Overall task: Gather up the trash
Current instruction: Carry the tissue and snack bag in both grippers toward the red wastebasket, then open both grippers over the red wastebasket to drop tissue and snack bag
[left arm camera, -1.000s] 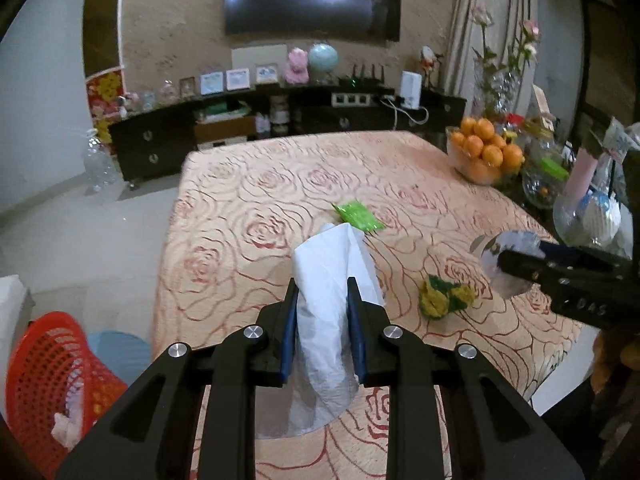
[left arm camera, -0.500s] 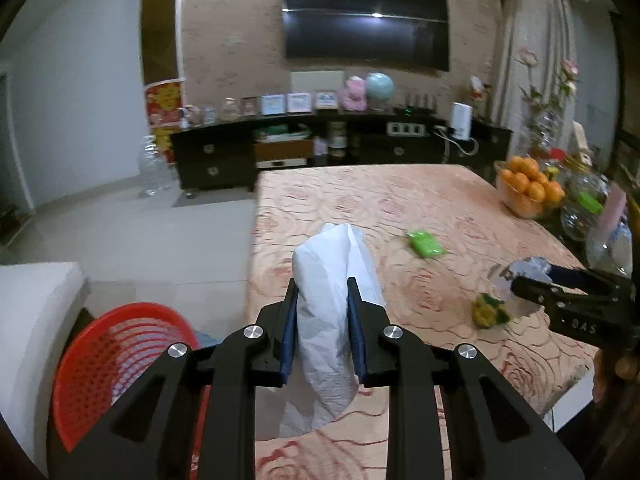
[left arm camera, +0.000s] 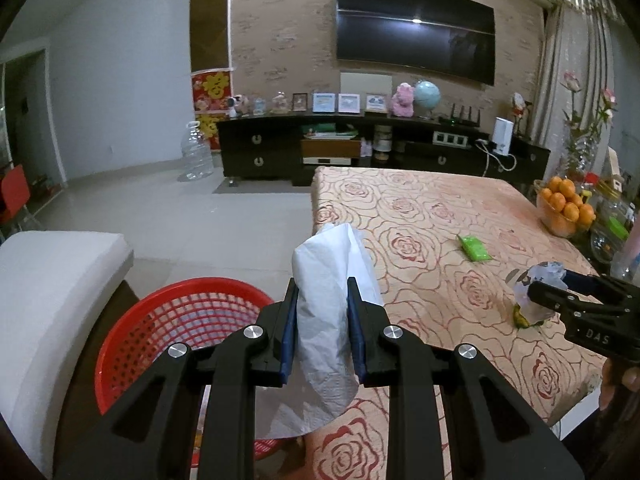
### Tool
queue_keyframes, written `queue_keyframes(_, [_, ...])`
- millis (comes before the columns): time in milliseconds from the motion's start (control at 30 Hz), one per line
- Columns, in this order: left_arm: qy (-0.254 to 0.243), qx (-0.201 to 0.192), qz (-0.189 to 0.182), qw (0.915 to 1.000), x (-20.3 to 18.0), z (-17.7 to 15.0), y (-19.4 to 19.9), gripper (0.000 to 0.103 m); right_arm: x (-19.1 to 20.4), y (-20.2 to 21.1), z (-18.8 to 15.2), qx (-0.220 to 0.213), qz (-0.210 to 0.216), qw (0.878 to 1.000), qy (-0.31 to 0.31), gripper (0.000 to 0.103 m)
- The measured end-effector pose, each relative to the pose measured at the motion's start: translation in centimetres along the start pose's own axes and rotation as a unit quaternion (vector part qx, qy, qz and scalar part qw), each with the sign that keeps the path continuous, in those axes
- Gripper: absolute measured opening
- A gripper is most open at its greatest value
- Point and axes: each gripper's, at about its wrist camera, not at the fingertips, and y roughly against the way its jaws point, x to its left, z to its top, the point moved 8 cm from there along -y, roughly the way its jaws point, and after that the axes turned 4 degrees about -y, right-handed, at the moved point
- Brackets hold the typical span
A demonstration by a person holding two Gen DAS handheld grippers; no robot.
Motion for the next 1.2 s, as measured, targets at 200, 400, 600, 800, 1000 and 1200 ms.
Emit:
queue_keyframes(200, [0.010, 0.001, 0.013, 0.9999, 1.5, -0.1, 0.6, 0.021, 1.5, -0.1, 0.1, -0.001, 0.009, 1.000, 0.012, 0.057])
queue_keyframes(400, [0.018, 0.000, 0.029, 0.9994, 3.1, -0.1, 1.3, 0.021, 2.8, -0.2, 0.2, -0.001, 0.017, 1.000, 0.022, 0.057])
queue_keyframes(600, [0.016, -0.002, 0.048, 0.9987, 5.0, -0.1, 2.1, 0.021, 4.2, -0.2, 0.2, -0.003, 0.024, 0.999, 0.033, 0.057])
queue_keyframes(800, [0.022, -0.005, 0.077, 0.9968, 7.6, -0.3, 2.6, 0.021, 5.7, -0.6, 0.1, 0.000, 0.029, 0.999, 0.044, 0.057])
queue_keyframes(1000, [0.033, 0.000, 0.090, 0.9954, 9.3, -1.4, 2.4, 0.021, 7.0, -1.2, 0.1, 0.003, 0.032, 0.998, 0.054, 0.057])
queue_keyframes(1200, [0.053, 0.014, 0.084, 0.9949, 10.6, -2.6, 2.1, 0.021, 9.1, -1.6, 0.2, 0.001, 0.043, 0.997, 0.070, 0.057])
